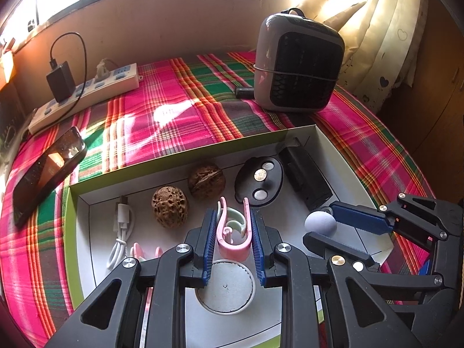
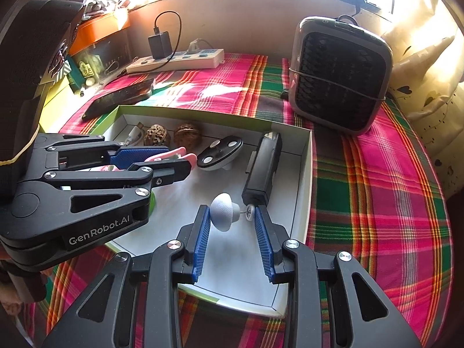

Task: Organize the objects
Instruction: 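Open the right tool to drop the knob while the left tool releases the pink clip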

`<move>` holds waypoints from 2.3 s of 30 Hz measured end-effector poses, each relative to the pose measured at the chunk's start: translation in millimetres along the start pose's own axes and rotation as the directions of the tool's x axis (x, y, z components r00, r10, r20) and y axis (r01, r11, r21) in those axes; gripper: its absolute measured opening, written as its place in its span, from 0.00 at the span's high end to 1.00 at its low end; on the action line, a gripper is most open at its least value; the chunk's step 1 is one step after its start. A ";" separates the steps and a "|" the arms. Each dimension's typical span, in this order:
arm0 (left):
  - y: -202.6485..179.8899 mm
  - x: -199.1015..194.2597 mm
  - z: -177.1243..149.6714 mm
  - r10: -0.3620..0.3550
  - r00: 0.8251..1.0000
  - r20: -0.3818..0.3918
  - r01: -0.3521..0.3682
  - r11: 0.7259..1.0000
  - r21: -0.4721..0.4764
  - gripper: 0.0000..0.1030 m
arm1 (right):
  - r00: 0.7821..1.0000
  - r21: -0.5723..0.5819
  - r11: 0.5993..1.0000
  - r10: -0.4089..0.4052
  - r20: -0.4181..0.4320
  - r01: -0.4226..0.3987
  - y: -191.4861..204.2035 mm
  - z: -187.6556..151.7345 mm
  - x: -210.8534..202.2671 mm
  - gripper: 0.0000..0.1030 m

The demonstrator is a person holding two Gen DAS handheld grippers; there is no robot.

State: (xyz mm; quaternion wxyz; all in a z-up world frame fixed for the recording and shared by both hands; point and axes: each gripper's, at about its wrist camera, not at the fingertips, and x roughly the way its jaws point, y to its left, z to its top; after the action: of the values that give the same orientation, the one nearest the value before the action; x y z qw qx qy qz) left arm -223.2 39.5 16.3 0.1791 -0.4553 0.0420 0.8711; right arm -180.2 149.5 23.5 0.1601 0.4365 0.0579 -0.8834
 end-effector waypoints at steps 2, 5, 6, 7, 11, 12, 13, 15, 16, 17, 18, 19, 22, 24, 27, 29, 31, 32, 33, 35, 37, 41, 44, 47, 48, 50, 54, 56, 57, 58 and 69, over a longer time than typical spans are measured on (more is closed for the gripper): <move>0.1 0.7 -0.2 -0.002 1.000 0.000 0.002 1.000 -0.001 0.79 | 1.000 -0.004 1.000 -0.004 -0.001 0.004 1.1 -0.2 0.9 0.68; 0.6 2.7 -1.0 -0.002 1.000 -0.008 0.002 1.000 -0.007 0.79 | 1.000 -0.009 1.000 -0.008 -0.001 0.008 2.2 -0.4 1.5 0.68; 0.7 3.6 -1.5 -0.004 1.000 -0.012 0.004 1.000 -0.010 0.79 | 1.000 -0.008 1.000 -0.008 -0.001 0.008 2.2 -0.5 1.8 0.68; 0.9 4.8 -2.0 -0.006 1.000 -0.016 0.006 1.000 -0.012 0.79 | 1.000 -0.009 1.000 -0.008 -0.002 0.008 2.5 -0.3 1.9 0.68; 1.3 6.2 -3.3 -0.006 1.000 -0.021 0.005 1.000 -0.016 0.79 | 1.000 -0.013 1.000 -0.007 -0.008 0.006 4.7 -0.5 4.2 0.68; 1.6 6.4 -3.3 -0.007 1.000 -0.021 0.006 1.000 -0.017 0.79 | 1.000 -0.015 1.000 -0.008 -0.007 0.008 5.0 -0.8 4.5 0.68; 2.0 6.7 -3.2 -0.007 1.000 -0.021 0.007 1.000 -0.017 0.79 | 1.000 -0.018 1.000 -0.011 -0.005 0.011 5.4 -1.2 4.4 0.68; 2.1 6.6 -3.0 -0.007 1.000 -0.022 0.006 1.000 -0.019 0.79 | 1.000 -0.016 1.000 -0.009 -0.005 0.009 5.7 -0.8 4.6 0.68; 2.1 6.6 -2.8 -0.006 1.000 -0.022 0.006 1.000 -0.019 0.79 | 1.000 -0.016 1.000 -0.010 -0.006 0.009 5.7 -0.7 5.0 0.68; 2.2 6.7 -2.8 -0.006 1.000 -0.022 0.006 1.000 -0.019 0.79 | 1.000 -0.016 1.000 -0.011 -0.006 0.011 6.0 -0.6 5.3 0.68; 1.8 6.6 -2.8 -0.005 1.000 -0.022 0.005 1.000 -0.018 0.79 | 1.000 -0.017 1.000 -0.013 -0.006 0.013 6.2 -0.6 5.3 0.68; 1.9 6.6 -2.9 -0.005 1.000 -0.022 0.005 1.000 -0.017 0.79 | 1.000 -0.018 1.000 -0.015 -0.007 0.015 6.3 -0.6 5.3 0.68; 1.5 6.9 -3.0 -0.001 1.000 -0.023 0.001 1.000 -0.013 0.79 | 1.000 -0.019 1.000 -0.016 -0.005 0.016 5.7 -1.0 5.3 0.68; 1.1 7.1 -3.2 -0.001 1.000 -0.023 0.000 1.000 -0.011 0.78 | 1.000 -0.016 1.000 -0.017 -0.004 0.017 5.4 -1.2 5.4 0.68; 0.3 7.3 -3.6 -0.002 1.000 -0.023 0.002 1.000 -0.011 0.77 | 1.000 -0.017 1.000 -0.020 -0.004 0.020 5.3 -1.1 5.7 0.68; 0.2 7.3 -3.6 -0.003 1.000 -0.023 0.003 1.000 -0.010 0.76 | 1.000 -0.017 1.000 -0.019 -0.004 0.019 5.1 -1.0 6.0 0.68; -0.2 7.2 -3.6 0.002 1.000 -0.023 -0.002 1.000 -0.009 0.75 | 1.000 -0.016 1.000 -0.019 -0.005 0.019 4.9 -0.9 6.0 0.68; -1.1 7.3 -3.7 0.009 1.000 -0.023 -0.009 1.000 -0.004 0.74 | 1.000 -0.016 1.000 -0.018 -0.005 0.018 4.9 -0.9 6.1 0.68; -1.5 7.4 -4.1 0.012 1.000 -0.023 -0.012 1.000 -0.001 0.73 | 1.000 -0.015 1.000 -0.020 -0.004 0.020 4.8 -1.0 6.1 0.68; -1.3 6.8 -4.6 0.008 1.000 -0.023 -0.008 1.000 -0.003 0.72 | 1.000 -0.011 1.000 -0.019 -0.003 0.019 4.4 -0.9 5.6 0.68; -0.4 6.3 -4.6 0.006 1.000 -0.024 -0.006 1.000 -0.009 0.71 | 1.000 -0.009 1.000 -0.020 -0.005 0.020 4.5 -1.1 5.5 0.67; -0.6 5.9 -4.9 0.012 1.000 -0.025 -0.012 1.000 -0.008 0.70 | 1.000 -0.007 1.000 -0.016 -0.007 0.016 4.5 -0.9 5.7 0.66; -0.2 5.0 -5.5 0.013 1.000 -0.025 -0.013 1.000 -0.011 0.69 | 1.000 -0.008 1.000 -0.013 -0.006 0.013 5.2 -1.0 5.0 0.62; -0.4 4.0 -6.2 0.009 1.000 -0.026 -0.009 1.000 -0.009 0.67 | 1.000 -0.008 1.000 -0.018 -0.006 0.018 5.8 -0.8 4.5 0.61; -0.2 3.8 -6.5 0.008 1.000 -0.026 -0.008 1.000 -0.010 0.67 | 1.000 -0.008 1.000 -0.019 -0.005 0.019 6.0 -0.9 4.2 0.61; 0.2 3.3 -6.5 0.014 1.000 -0.026 -0.015 1.000 -0.012 0.65 | 1.000 -0.006 1.000 -0.020 -0.005 0.020 6.0 -1.3 3.6 0.60; 0.0 0.9 -6.6 0.013 1.000 -0.019 -0.014 1.000 -0.011 0.63 | 1.000 -0.006 1.000 -0.023 -0.002 0.023 6.6 -1.6 1.6 0.57; -0.8 0.2 -7.0 0.015 1.000 -0.018 -0.015 1.000 -0.010 0.63 | 1.000 -0.004 1.000 -0.024 -0.001 0.024 6.4 -1.7 0.7 0.57; -1.4 -0.2 -7.4 0.016 1.000 -0.016 -0.016 1.000 -0.007 0.63 | 1.000 -0.004 1.000 -0.025 -0.002 0.025 6.3 -2.0 0.2 0.57; -1.7 -0.4 -7.6 0.018 1.000 -0.016 -0.019 1.000 -0.005 0.63 | 1.000 -0.003 1.000 -0.027 -0.001 0.027 6.3 -2.1 -0.5 0.57; -1.3 -13.6 -12.3 0.076 0.997 0.010 -0.076 0.997 -0.003 0.63 | 0.999 0.011 0.999 -0.043 0.013 0.043 6.4 -5.7 -9.3 0.49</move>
State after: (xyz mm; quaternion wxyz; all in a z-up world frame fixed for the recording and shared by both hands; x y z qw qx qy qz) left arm -206.0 34.0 20.2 0.1456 -0.4494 0.0571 0.8795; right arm -168.6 147.0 27.6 0.1392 0.4303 0.0615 -0.8898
